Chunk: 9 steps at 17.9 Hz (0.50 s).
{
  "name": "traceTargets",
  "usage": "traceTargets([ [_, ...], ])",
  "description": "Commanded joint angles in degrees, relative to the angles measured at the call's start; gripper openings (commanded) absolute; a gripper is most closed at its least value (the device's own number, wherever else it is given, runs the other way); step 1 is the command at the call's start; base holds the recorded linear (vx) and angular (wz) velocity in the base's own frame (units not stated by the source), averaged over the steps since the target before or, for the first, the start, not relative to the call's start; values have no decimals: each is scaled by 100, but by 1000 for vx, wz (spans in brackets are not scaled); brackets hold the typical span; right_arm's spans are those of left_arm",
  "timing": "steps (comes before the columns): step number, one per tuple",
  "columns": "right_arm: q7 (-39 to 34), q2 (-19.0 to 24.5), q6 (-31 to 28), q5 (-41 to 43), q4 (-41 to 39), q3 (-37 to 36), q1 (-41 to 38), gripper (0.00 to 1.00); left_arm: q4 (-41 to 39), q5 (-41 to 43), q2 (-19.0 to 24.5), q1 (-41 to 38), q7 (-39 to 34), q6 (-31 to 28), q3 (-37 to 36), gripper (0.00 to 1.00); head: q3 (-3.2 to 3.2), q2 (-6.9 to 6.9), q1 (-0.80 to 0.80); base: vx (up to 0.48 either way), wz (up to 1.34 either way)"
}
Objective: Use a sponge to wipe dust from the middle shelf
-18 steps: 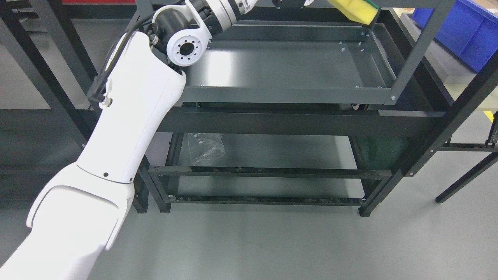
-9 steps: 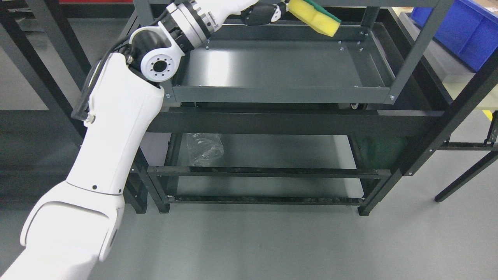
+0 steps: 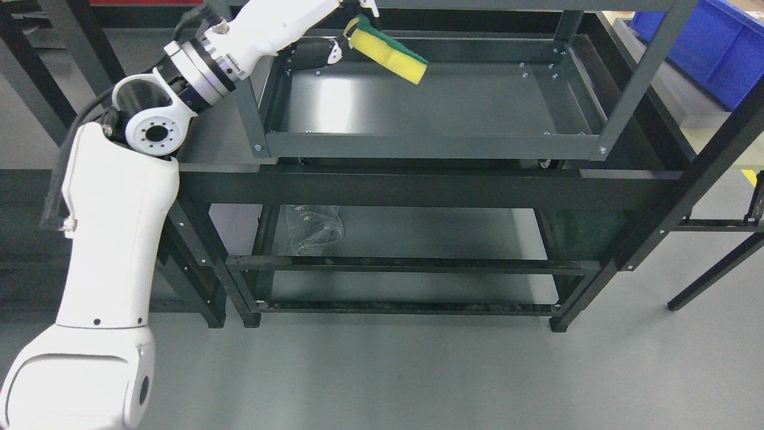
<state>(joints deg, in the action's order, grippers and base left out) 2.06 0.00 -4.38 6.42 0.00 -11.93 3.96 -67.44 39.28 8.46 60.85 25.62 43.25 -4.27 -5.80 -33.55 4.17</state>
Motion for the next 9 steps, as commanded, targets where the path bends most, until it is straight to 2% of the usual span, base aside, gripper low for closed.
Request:
traceTargets([
  [1, 5, -100, -1, 0, -100, 6, 0, 100, -657, -60, 393, -267, 400, 131, 1981, 1, 0, 0, 0, 12, 0],
  [9, 5, -100, -1, 0, -100, -2, 0, 100, -578, -860, 1429, -767, 514, 175, 2500, 1, 0, 0, 0, 24, -55],
])
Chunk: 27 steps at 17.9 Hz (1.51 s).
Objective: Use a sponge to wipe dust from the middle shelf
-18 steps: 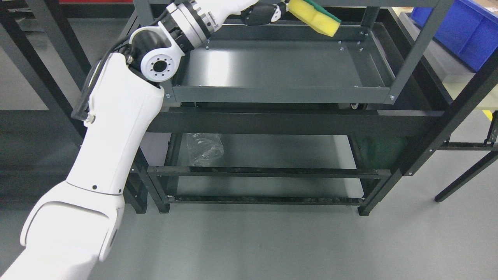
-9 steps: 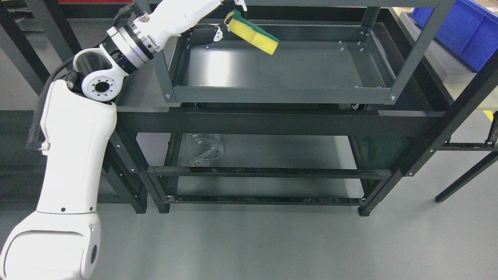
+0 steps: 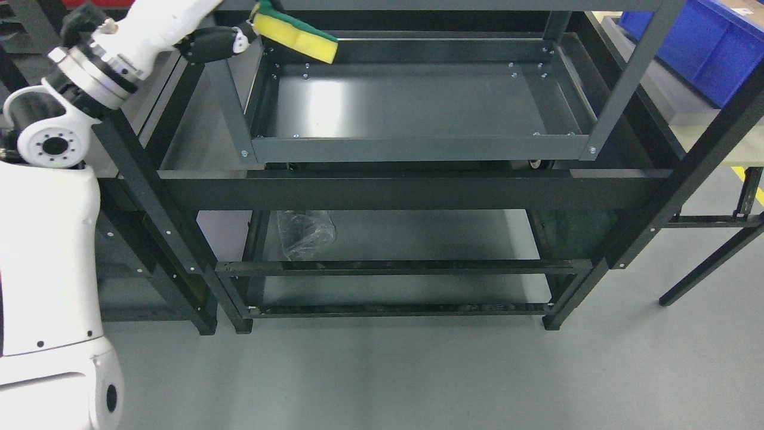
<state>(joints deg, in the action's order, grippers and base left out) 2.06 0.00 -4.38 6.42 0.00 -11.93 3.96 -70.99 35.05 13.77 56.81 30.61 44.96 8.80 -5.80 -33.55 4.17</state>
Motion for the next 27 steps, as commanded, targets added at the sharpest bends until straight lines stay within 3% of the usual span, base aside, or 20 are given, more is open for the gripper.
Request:
traceTargets([
  [1, 5, -100, -1, 0, -100, 6, 0, 100, -205, -481, 977, -416, 16, 4, 1281, 1, 0, 0, 0, 20, -122],
  [5, 5, -100, -1, 0, -100, 6, 0, 100, -222, -613, 908, -417, 24, 4, 1168, 1, 0, 0, 0, 8, -58],
  [6, 5, -100, -1, 0, -100, 6, 0, 100, -239, -683, 777, -382, 24, 4, 802, 1, 0, 1, 0, -8, 25],
  [8, 5, -100, -1, 0, -100, -2, 0, 100, -240, -850, 199, -268, -2, 4, -138, 1, 0, 1, 0, -7, 39],
  [12, 5, -100, -1, 0, -100, -2, 0, 100, -91, -562, -1277, -4, -2, -118, -1134, 0, 0, 0, 0, -3, 18],
  [15, 5, -100, -1, 0, -100, -2, 0, 100, 208, -210, -1277, 294, -133, -355, -1511, 0, 0, 0, 0, -3, 13],
  [18, 5, -100, -1, 0, -100, -2, 0, 100, 358, -218, -1277, 707, -993, -1083, -2407, 0, 0, 0, 0, 0, 0],
  [24, 5, -100, -1, 0, -100, -2, 0, 100, 367, -735, -1277, 901, -1986, -2349, -4989, 0, 0, 0, 0, 0, 0],
  [27, 5, -100, -1, 0, -100, 6, 0, 100, 376, -1271, -1277, 1313, -2374, -2842, -5791, 0, 0, 1, 0, 0, 0],
])
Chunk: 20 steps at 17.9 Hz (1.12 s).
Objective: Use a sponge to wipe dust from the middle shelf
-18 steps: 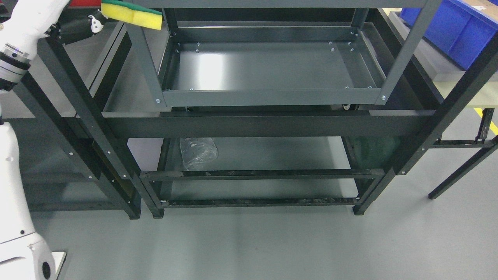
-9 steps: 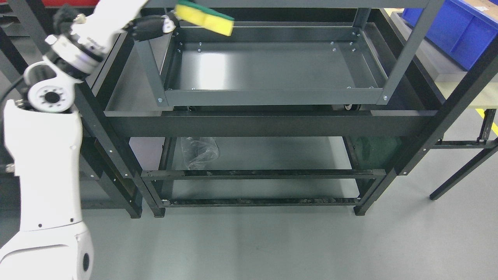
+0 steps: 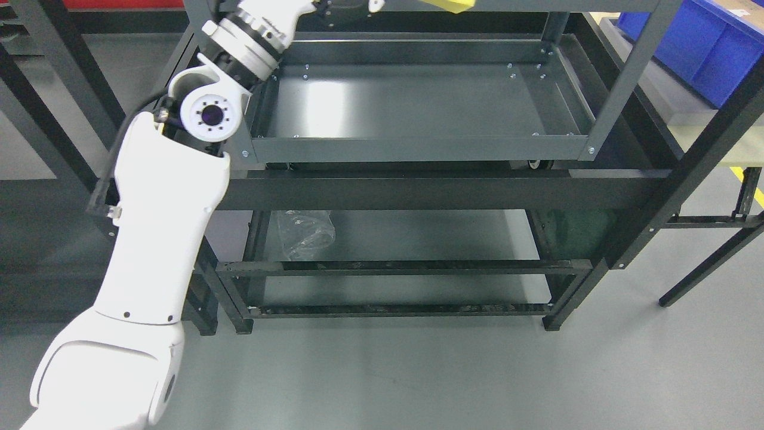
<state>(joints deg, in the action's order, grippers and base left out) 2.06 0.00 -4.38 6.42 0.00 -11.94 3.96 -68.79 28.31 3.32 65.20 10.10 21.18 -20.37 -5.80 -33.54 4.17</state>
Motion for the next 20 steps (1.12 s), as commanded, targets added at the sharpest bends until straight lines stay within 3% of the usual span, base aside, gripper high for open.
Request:
traceTargets([
  [1, 5, -100, -1, 0, -100, -2, 0, 100, 164, -807, -232, 546, -368, -675, -3085, 0, 0, 0, 0, 0, 0],
  [6, 5, -100, -1, 0, -100, -2, 0, 100, 578, -1284, -232, 555, -912, -1081, -3702, 0, 0, 0, 0, 0, 0],
  [9, 5, -100, -1, 0, -100, -2, 0, 100, 551, -1380, -232, 494, -1053, -880, -3676, 0, 0, 0, 0, 0, 0],
  [11, 5, -100, -1, 0, -100, -2, 0, 100, 420, -1626, -232, 22, -1080, -564, -3406, 0, 0, 0, 0, 0, 0],
  [14, 5, -100, -1, 0, -100, -2, 0, 100, 165, -1653, -232, -1251, -1010, -222, -2335, 0, 0, 0, 0, 0, 0],
  [16, 5, -100, -1, 0, -100, -2, 0, 100, 156, -1653, -232, -2166, -957, 349, -1220, 0, 0, 0, 0, 0, 0],
  [20, 5, -100, -1, 0, -100, -2, 0, 100, 156, -2284, -232, -3144, -633, 474, 1100, 0, 0, 0, 0, 0, 0],
])
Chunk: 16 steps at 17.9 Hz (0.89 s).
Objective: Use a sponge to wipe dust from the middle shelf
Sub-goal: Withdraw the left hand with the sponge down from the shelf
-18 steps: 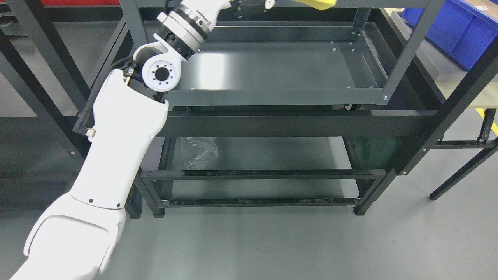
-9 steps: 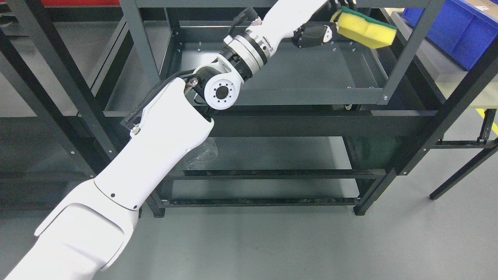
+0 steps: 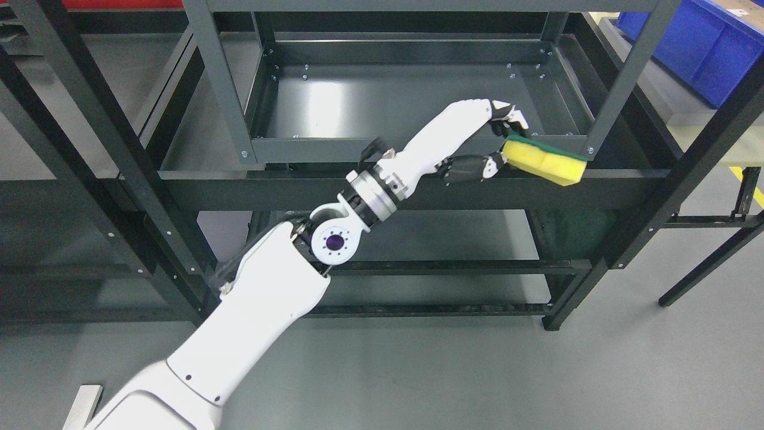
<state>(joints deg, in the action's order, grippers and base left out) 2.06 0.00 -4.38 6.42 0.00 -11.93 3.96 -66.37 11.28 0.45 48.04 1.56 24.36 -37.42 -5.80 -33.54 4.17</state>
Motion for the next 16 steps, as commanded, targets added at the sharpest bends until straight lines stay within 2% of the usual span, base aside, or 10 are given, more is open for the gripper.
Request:
traceTargets([
  [1, 5, -100, -1, 0, -100, -2, 0, 100, -87, -774, 55, -1568, 353, 139, 3350, 0, 0, 0, 0, 0, 0],
  [4, 5, -100, -1, 0, -100, -2, 0, 100, -87, -1205, 55, -1850, 538, 104, 4442, 0, 0, 0, 0, 0, 0],
  [7, 5, -100, -1, 0, -100, -2, 0, 100, -104, -1723, 55, -2105, 687, 104, 4849, 0, 0, 0, 0, 0, 0],
  [11, 5, -100, -1, 0, -100, 6, 0, 100, -665, -2445, 55, -2763, 1127, 104, 4639, 0, 0, 0, 0, 0, 0],
  [16, 5, -100, -1, 0, -100, -2, 0, 100, -887, -2885, 55, -3029, 874, 104, 3963, 0, 0, 0, 0, 0, 0],
])
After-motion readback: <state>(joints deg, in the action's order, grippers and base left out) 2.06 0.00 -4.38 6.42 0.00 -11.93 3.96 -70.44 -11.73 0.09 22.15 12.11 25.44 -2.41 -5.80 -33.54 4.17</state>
